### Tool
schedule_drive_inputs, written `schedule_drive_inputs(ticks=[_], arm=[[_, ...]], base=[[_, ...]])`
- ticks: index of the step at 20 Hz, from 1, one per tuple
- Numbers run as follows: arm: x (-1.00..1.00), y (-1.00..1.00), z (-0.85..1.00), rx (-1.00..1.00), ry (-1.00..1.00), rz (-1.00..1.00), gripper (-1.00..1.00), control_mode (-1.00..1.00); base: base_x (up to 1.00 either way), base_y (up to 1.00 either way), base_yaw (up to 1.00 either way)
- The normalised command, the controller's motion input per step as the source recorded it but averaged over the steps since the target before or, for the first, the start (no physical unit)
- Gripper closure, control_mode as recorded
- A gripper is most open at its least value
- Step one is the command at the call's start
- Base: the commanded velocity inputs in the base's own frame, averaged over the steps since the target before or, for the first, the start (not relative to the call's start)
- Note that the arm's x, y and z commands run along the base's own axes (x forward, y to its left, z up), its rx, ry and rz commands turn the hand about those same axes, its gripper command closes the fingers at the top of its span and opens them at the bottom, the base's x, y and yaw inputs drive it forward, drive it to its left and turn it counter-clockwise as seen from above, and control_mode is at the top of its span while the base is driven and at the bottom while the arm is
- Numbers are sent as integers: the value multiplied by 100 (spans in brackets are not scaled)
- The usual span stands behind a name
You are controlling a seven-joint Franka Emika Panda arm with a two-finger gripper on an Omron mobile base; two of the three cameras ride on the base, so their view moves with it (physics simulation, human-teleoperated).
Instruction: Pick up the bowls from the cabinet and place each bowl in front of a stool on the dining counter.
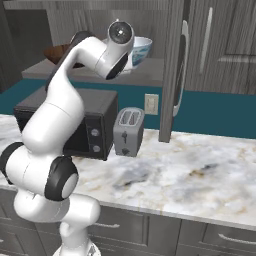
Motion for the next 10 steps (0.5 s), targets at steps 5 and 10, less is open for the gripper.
schedule_drive_inputs(ticks=[5, 10], arm=[[26, 0, -11, 0, 7, 0, -100, -100], [30, 0, -1, 0, 4, 0, -100, -100]], base=[[0, 0, 0], [0, 0, 0]])
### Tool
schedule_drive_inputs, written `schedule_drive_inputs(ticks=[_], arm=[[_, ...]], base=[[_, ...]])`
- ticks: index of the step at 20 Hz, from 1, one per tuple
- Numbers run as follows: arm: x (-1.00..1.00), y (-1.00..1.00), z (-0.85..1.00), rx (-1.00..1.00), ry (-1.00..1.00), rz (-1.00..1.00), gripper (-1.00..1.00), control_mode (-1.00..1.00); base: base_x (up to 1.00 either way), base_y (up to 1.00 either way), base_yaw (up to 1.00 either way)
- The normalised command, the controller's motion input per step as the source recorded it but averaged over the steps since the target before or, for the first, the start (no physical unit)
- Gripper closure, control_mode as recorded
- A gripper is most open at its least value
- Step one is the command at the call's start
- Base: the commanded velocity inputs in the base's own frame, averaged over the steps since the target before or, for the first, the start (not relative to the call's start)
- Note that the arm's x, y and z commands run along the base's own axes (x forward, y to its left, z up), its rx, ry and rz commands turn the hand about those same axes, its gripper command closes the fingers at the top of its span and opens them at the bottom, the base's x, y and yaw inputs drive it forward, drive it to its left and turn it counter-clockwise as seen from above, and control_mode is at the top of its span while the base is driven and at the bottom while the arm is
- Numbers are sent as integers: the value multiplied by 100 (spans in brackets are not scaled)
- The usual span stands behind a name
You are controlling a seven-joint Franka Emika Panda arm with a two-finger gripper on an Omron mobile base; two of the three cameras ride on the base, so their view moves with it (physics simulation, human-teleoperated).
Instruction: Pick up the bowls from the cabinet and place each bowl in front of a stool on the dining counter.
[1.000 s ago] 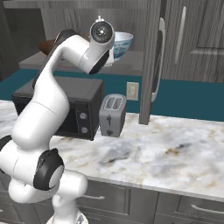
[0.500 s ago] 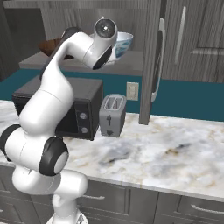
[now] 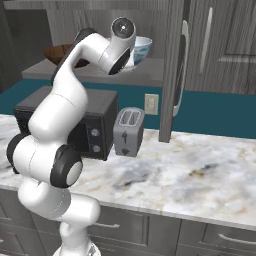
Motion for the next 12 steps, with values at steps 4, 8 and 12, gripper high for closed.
schedule_drive_inputs(ticks=[4, 8, 12], arm=[[25, 0, 0, 0, 2, 0, -100, -100], [20, 0, -4, 0, 4, 0, -100, -100], [20, 0, -9, 0, 4, 0, -100, -100]], base=[[0, 0, 0], [0, 0, 0], [0, 0, 0]])
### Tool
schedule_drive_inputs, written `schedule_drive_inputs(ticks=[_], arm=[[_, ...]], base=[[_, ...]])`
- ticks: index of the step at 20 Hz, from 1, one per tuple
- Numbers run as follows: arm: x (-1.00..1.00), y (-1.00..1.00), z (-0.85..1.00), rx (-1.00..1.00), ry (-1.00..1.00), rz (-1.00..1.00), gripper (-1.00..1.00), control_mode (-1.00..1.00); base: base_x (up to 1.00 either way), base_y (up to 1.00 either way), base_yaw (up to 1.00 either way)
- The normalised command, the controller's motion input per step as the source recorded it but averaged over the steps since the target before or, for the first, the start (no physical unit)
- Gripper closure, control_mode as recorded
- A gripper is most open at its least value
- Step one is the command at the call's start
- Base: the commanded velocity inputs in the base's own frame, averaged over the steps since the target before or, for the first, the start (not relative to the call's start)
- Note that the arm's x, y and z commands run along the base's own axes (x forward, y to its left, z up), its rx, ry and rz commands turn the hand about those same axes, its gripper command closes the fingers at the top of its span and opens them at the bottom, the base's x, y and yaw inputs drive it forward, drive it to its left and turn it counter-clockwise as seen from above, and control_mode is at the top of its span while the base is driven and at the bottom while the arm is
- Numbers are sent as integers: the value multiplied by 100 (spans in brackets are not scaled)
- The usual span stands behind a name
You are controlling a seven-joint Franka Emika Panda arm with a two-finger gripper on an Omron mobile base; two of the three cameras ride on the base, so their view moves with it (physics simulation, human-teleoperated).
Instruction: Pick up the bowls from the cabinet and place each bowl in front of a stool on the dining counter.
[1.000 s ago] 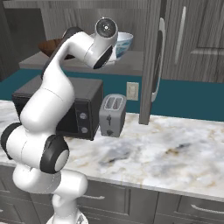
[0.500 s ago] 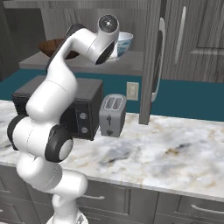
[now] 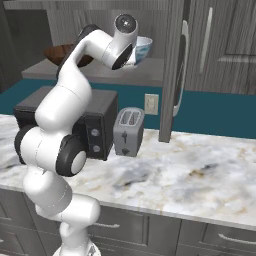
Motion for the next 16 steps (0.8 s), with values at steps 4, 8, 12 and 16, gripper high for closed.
schedule_drive_inputs(ticks=[4, 8, 12, 16], arm=[[13, 0, -4, 0, 3, 0, -100, -100], [0, 0, 0, 0, 0, 0, -100, -100], [0, 0, 0, 0, 0, 0, -100, -100], [0, 0, 0, 0, 0, 0, -100, -100]], base=[[0, 0, 0], [0, 0, 0], [0, 0, 0], [0, 0, 0]])
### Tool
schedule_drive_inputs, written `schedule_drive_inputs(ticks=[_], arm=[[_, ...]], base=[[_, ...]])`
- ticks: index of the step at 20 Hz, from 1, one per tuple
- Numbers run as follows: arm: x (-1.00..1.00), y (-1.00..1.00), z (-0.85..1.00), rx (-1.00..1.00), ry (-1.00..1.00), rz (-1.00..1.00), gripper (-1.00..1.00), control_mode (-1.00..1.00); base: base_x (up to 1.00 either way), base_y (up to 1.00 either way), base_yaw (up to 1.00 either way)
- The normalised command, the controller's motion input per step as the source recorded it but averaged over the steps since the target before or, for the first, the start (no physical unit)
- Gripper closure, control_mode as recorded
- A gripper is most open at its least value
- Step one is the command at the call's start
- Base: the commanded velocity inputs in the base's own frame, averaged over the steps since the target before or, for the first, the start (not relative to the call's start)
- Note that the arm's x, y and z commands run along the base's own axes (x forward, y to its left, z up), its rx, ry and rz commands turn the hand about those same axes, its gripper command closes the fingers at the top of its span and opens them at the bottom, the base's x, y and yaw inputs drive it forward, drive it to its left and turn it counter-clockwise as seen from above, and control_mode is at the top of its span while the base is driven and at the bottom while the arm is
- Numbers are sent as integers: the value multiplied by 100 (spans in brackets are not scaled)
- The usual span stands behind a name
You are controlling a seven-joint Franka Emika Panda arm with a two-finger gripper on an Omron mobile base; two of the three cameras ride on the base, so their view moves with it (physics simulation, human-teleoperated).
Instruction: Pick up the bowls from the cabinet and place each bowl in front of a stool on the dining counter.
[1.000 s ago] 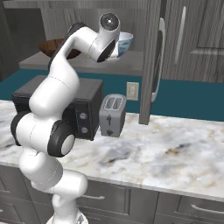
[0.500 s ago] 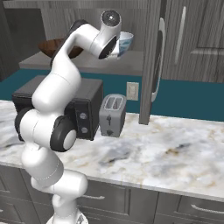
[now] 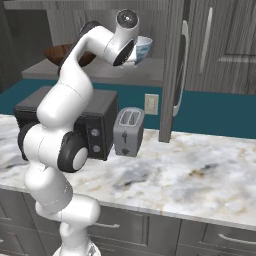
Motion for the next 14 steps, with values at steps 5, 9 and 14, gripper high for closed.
schedule_drive_inputs(ticks=[5, 9, 14], arm=[[0, 0, 0, 0, 0, 0, 100, -100], [0, 0, 0, 0, 0, 0, 100, -100], [0, 0, 0, 0, 0, 0, 100, -100]], base=[[0, 0, 0], [0, 0, 0], [0, 0, 0]])
